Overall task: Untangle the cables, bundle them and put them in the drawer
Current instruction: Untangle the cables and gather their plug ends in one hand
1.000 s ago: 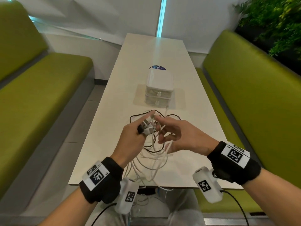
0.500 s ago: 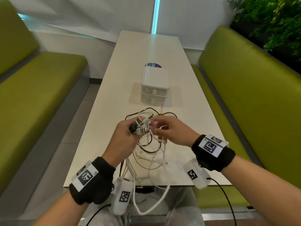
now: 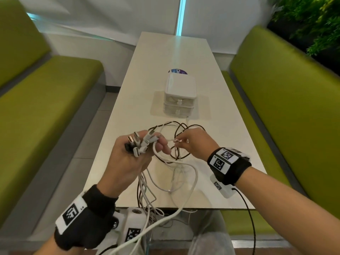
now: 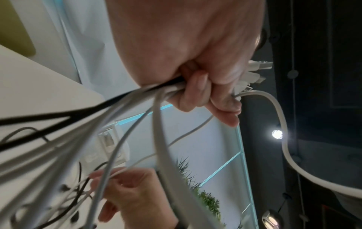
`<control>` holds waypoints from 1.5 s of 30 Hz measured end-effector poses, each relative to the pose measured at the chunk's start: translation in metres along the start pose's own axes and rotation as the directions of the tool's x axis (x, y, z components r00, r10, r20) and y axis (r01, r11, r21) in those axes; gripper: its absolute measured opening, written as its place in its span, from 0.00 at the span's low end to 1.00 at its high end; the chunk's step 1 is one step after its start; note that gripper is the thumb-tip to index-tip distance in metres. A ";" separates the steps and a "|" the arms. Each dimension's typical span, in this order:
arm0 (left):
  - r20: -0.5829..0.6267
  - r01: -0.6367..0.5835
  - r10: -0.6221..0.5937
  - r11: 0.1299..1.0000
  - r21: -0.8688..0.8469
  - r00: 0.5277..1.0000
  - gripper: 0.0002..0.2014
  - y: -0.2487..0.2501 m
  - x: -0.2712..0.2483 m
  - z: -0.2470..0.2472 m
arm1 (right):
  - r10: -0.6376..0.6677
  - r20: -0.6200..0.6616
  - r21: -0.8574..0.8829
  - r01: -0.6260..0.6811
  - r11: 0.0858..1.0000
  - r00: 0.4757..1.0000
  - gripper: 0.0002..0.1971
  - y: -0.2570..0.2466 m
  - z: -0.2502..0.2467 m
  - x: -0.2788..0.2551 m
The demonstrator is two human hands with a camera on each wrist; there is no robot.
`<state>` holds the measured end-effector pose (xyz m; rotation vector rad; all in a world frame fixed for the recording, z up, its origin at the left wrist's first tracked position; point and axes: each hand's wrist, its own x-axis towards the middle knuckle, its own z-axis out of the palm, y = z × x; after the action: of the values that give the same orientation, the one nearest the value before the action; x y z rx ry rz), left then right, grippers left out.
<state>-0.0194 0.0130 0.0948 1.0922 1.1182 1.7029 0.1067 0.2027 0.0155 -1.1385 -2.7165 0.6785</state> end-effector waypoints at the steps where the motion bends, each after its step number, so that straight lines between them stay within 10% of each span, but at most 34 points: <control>1: -0.003 -0.007 0.007 1.000 -0.004 1.000 0.07 0.004 0.000 -0.001 | 0.027 -0.020 0.015 -0.027 1.000 0.999 0.10 -0.001 0.001 0.001; 6: 0.103 -0.029 0.028 1.000 0.008 0.994 0.07 0.017 -0.011 -0.002 | 0.097 0.041 -0.184 -0.088 0.979 0.994 0.11 0.006 -0.002 0.008; 10: 0.302 -0.041 -0.026 0.976 0.214 0.953 0.09 -0.001 -0.008 -0.009 | 0.098 -0.068 -0.019 -0.100 0.995 0.993 0.08 0.012 -0.008 0.006; 17: 0.217 -0.023 -0.210 0.667 0.745 0.953 0.16 -0.055 0.001 -0.037 | -0.058 -0.308 0.009 0.064 0.998 0.950 0.18 -0.001 -0.033 -0.005; 23: 0.256 0.088 -0.268 0.830 0.551 0.929 0.11 -0.040 -0.006 -0.037 | -0.123 0.102 0.241 0.096 0.966 0.987 0.16 -0.023 -0.052 -0.043; 30: 0.375 0.163 -0.343 0.885 0.437 0.861 0.09 -0.026 -0.022 -0.042 | -0.092 0.587 0.005 0.111 0.994 0.805 0.19 0.001 -0.002 -0.087; 37: 0.176 0.251 -0.322 0.907 0.337 0.930 0.12 -0.026 -0.021 -0.034 | -0.112 0.361 -0.117 0.164 0.980 0.926 0.19 -0.002 -0.011 -0.092; 45: 0.058 0.188 -0.203 0.962 0.198 0.977 0.12 -0.011 -0.006 -0.021 | -0.142 0.665 -0.024 0.212 0.977 0.733 0.13 -0.039 0.024 -0.115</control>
<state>-0.0359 0.0052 0.0785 1.1147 1.3154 1.4099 0.1567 0.0890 0.0184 -0.7126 -3.4207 1.1043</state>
